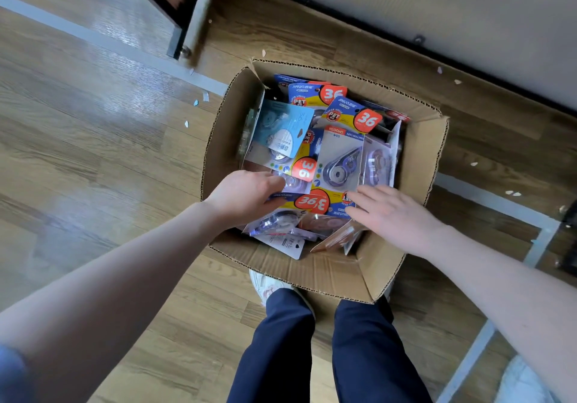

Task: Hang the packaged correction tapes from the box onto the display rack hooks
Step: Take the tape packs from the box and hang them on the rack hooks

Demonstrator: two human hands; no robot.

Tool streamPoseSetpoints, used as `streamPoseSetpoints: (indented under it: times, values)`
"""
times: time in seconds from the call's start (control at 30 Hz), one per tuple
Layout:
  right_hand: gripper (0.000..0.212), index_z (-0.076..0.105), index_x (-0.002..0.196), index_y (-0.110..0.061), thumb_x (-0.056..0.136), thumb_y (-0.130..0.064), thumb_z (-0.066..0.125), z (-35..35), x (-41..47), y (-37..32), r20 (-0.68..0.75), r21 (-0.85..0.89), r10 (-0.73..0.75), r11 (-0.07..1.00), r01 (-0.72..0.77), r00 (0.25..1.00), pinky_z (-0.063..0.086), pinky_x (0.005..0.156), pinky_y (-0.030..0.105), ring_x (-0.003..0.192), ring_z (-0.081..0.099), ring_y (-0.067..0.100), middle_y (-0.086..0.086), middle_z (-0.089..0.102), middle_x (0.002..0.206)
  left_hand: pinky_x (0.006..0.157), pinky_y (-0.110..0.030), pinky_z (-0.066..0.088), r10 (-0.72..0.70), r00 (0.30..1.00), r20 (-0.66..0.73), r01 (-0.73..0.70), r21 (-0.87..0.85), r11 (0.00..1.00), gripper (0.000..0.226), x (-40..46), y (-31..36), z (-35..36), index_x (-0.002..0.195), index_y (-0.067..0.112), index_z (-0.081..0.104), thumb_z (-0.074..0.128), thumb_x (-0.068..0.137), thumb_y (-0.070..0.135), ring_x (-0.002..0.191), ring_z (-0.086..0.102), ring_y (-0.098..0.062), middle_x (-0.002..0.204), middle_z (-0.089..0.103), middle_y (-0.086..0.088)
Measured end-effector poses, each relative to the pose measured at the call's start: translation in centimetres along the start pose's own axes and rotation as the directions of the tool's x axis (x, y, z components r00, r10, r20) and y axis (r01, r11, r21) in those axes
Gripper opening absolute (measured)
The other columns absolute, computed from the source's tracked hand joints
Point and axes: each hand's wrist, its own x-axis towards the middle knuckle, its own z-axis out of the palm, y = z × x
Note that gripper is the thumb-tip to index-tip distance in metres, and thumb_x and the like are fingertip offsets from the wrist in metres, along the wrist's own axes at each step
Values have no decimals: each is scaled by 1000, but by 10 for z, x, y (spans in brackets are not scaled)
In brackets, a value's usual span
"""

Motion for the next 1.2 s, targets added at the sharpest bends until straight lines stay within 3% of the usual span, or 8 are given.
streamPoseSetpoints:
  times: [0.1, 0.2, 0.3, 0.4, 0.63, 0.83, 1.0, 1.2]
  values:
    - [28, 65, 85, -8, 72, 1, 43, 7, 1, 1, -22, -39, -33, 999, 32, 999, 52, 77, 42, 95, 59, 34, 15, 64, 101, 56, -35, 38, -55, 998, 40, 56, -19, 998, 27, 1, -4, 0, 86, 9, 55, 60, 87, 36, 74, 56, -30, 83, 60, -5]
    - [22, 63, 75, -6, 71, 1, 42, 7, 3, 1, -65, -37, -59, 998, 56, 996, 52, 72, 44, 86, 59, 35, 16, 63, 88, 54, -32, 31, -83, 993, 87, 83, -6, 997, 36, 3, -8, -3, 74, 15, 42, 64, 83, 43, 68, 47, -25, 73, 49, 1]
    - [8, 60, 66, -6, 66, 1, 57, 0, 5, 3, -91, -58, -86, 995, 81, 992, 51, 66, 40, 76, 58, 32, 12, 58, 73, 53, -32, 26, -97, 986, 136, 98, 0, 995, 47, 4, -12, -5, 63, 23, 30, 66, 78, 48, 65, 43, -21, 67, 44, 5]
    - [12, 59, 62, -9, 62, 0, 66, -3, 3, 6, -124, -70, -132, 990, 124, 983, 50, 66, 35, 71, 58, 28, 7, 57, 63, 51, -32, 25, -127, 978, 168, 130, -6, 991, 53, 3, -13, -9, 59, 25, 25, 68, 74, 53, 63, 42, -19, 62, 40, 7]
    - [24, 63, 69, -8, 55, 2, 79, -30, 0, 14, -187, -53, -149, 988, 142, 971, 50, 54, 32, 60, 56, 25, 7, 58, 63, 61, -28, 34, -205, 922, 329, 217, -2, 976, 31, -4, -15, -21, 75, 21, 42, 72, 75, 23, 80, 55, -24, 83, 53, 3]
    - [17, 60, 62, -7, 54, 8, 64, -64, 8, 15, -282, -142, -122, 986, 84, 952, 43, 46, 29, 54, 53, 26, 9, 53, 60, 61, -28, 36, -257, 937, 237, 265, -3, 964, 15, -12, -9, -47, 82, 26, 50, 62, 81, 19, 82, 55, -24, 89, 58, 2]
    - [25, 64, 76, -3, 58, 15, 65, -77, 6, 12, -352, -79, 14, 996, -45, 936, 49, 54, 33, 63, 59, 31, 15, 55, 69, 68, -33, 48, -284, 944, 170, 298, -63, 953, 11, -22, -9, -59, 84, 20, 54, 64, 81, 20, 83, 57, -25, 89, 60, -1]
    - [45, 66, 83, -5, 44, 13, 77, -96, 4, 7, -218, -45, 137, 988, -150, 966, 46, 53, 37, 62, 55, 33, 16, 53, 69, 66, -33, 47, -302, 946, 113, 313, -90, 945, 17, -33, -5, -70, 79, 22, 47, 64, 81, 19, 79, 55, -23, 84, 55, 3]
